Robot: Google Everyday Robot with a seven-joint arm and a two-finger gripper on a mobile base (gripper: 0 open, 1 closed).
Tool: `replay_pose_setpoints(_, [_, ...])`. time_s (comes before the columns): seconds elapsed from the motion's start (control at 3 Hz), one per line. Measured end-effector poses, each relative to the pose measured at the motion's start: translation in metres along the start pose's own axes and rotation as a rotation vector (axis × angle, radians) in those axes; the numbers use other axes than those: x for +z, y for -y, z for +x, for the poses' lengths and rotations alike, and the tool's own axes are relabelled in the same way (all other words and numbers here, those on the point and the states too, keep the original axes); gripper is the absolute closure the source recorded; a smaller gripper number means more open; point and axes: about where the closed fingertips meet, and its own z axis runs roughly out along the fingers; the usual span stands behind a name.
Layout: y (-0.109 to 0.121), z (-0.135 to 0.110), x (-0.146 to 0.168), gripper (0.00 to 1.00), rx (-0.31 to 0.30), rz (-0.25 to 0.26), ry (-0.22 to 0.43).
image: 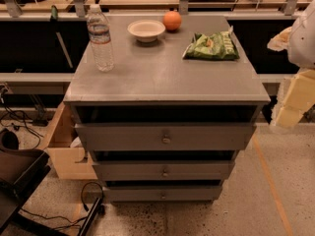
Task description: Move green jalapeno chip bag near water bottle
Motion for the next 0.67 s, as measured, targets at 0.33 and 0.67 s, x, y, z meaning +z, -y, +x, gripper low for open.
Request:
replay_pose_setpoints(0.33, [0.0,0.0,0.0,0.0,0.0,0.0,0.0])
replay_pose_setpoints(0.67, [0.017,-0.001,0.003,0.0,0.03,0.057,0.053])
